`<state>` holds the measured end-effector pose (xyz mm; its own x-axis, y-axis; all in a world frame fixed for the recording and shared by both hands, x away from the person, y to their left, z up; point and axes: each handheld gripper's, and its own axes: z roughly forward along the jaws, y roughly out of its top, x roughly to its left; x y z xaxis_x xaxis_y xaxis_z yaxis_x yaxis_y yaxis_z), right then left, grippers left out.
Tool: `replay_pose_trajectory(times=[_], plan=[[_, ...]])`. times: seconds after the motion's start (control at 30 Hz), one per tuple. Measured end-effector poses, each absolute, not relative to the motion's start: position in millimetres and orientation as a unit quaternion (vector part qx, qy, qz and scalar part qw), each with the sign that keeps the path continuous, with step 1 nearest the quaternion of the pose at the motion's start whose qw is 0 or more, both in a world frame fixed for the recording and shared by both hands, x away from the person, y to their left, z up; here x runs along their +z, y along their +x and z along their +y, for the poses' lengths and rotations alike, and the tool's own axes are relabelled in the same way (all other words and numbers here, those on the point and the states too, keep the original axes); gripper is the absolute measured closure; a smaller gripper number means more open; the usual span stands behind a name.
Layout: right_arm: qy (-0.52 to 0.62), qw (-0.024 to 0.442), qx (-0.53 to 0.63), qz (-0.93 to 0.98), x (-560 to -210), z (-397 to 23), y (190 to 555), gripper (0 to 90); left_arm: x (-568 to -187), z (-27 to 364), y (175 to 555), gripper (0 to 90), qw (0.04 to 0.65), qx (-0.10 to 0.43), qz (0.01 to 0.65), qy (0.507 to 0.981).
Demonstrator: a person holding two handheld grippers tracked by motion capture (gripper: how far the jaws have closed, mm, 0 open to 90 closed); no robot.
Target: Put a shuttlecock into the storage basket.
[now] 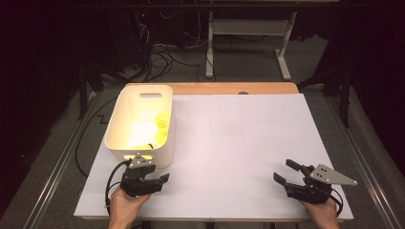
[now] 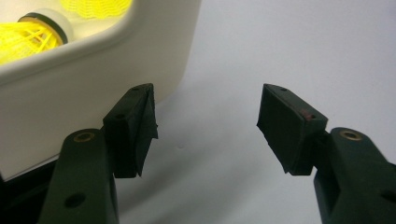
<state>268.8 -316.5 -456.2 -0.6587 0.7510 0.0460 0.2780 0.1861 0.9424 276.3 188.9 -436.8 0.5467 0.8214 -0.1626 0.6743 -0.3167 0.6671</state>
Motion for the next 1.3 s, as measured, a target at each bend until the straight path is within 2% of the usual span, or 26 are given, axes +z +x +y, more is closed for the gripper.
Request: replay_pose_trajectory(times=[0.6,1.3], plan=[[0.349,0.221,0.532,0.74,-456,-316,269,29.6,-444,219,266,36.3,0.379,0.108,0.484,0.781],[0.352,0.218,0.529,0.741,-457,-319,266,29.6,-461,238,254,33.2,0.416,0.157,0.495,0.746]])
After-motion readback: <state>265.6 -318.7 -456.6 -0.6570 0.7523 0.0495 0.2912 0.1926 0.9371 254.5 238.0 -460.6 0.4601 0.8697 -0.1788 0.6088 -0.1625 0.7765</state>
